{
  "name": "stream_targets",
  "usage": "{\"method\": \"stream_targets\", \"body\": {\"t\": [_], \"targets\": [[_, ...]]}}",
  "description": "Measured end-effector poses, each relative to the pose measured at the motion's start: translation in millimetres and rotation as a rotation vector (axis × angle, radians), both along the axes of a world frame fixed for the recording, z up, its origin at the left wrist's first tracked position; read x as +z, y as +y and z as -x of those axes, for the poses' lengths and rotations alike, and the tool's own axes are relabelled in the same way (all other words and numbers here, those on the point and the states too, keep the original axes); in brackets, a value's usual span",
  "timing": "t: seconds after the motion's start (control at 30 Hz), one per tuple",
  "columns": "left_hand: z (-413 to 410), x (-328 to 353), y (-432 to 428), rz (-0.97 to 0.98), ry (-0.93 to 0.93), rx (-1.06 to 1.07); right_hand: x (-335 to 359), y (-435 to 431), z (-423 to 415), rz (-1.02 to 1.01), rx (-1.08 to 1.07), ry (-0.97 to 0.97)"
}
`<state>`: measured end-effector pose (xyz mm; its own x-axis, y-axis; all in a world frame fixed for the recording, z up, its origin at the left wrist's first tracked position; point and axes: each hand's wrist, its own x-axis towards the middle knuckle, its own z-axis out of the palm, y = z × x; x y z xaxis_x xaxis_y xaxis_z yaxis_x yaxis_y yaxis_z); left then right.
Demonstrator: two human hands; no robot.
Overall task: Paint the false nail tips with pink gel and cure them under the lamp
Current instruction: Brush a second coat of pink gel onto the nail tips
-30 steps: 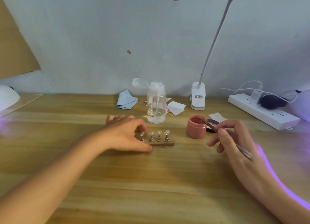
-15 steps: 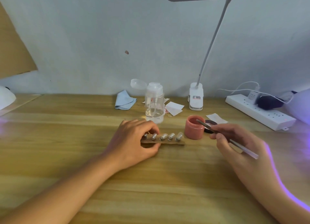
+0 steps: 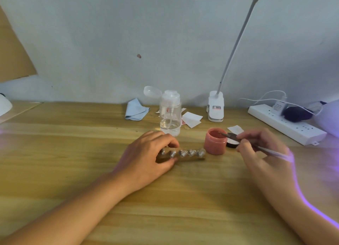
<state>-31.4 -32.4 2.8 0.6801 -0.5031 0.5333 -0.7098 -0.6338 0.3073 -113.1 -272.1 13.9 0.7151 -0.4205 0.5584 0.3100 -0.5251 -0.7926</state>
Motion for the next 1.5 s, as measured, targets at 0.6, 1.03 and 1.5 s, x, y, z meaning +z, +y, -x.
{"method": "stream_targets", "body": {"t": [0.6, 1.03, 1.5], "targets": [[8.3, 0.8, -2.3, -0.043, -0.073, 0.02, -5.4, -3.5, -9.3, 0.111, -0.008, 0.03], [4.7, -1.5, -0.3, -0.048, 0.013, 0.036, 0.7, -0.8, 0.2, -0.035, 0.074, -0.027], [2.1, -1.2, 0.7, 0.03, 0.106, 0.013, 6.1, 22.3, 12.4, -0.574, 0.356, 0.138]]}}
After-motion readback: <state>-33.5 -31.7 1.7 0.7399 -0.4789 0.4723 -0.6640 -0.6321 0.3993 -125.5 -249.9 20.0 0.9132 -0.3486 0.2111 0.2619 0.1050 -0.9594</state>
